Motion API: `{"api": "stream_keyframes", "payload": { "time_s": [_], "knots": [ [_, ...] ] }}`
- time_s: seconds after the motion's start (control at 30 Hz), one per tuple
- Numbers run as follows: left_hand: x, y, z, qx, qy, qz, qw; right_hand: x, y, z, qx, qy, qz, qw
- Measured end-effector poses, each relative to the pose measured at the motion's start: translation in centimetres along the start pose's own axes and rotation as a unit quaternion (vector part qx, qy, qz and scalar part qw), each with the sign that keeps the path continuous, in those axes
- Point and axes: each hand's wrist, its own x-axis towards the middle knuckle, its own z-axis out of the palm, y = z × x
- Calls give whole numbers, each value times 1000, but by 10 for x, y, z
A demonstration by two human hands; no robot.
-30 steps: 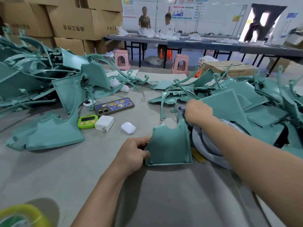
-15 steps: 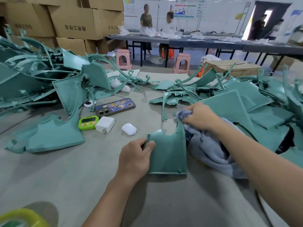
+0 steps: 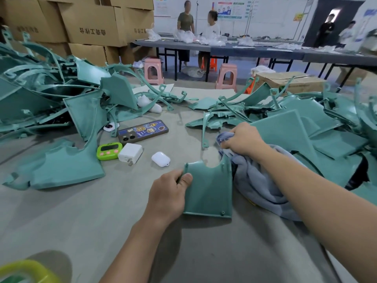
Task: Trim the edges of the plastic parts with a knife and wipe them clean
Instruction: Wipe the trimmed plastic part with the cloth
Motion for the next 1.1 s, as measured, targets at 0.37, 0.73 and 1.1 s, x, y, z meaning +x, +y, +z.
{"api": "stream_keyframes", "payload": {
  "time_s": [0.37,0.73,1.1],
  "knots": [
    [-1,2,1,10,29,6,1000,20,5,20,-17,24,27,999],
    [-3,7,-1,7,40,-29,999,-93,2,-40,57,-67,-107,990],
    [-23,30,-10,-167,182,-6,969,-163,-22,-30,-12,144,-210,967]
  ]
}}
